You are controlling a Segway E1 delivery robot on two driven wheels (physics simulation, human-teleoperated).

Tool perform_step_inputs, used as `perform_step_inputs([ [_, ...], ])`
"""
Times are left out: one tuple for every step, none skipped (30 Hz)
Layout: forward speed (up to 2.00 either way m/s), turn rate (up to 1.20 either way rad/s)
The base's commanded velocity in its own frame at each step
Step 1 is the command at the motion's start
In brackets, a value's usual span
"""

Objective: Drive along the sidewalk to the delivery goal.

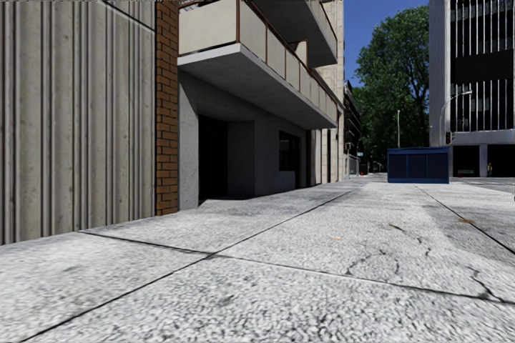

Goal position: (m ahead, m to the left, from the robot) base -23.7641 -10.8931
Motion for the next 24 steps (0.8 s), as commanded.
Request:
perform_step_inputs([
  [2.0, -0.63],
  [2.0, -0.63],
  [2.0, -0.63],
  [2.0, -0.63],
  [2.0, -0.63],
  [2.0, -0.63],
  [2.0, -0.63],
  [2.0, -0.63],
  [2.0, -0.63],
  [2.0, -0.63],
  [2.0, -0.63],
  [2.0, -0.63],
  [2.0, -0.61],
  [2.0, -0.47],
  [2.0, 0.0],
  [2.0, 0.0],
  [2.0, 0.0],
  [2.0, 0.0],
  [2.0, 0.0],
  [2.0, 0.0],
  [2.0, 0.0],
  [2.0, 0.0],
  [2.0, 0.0],
  [2.0, 0.0],
])
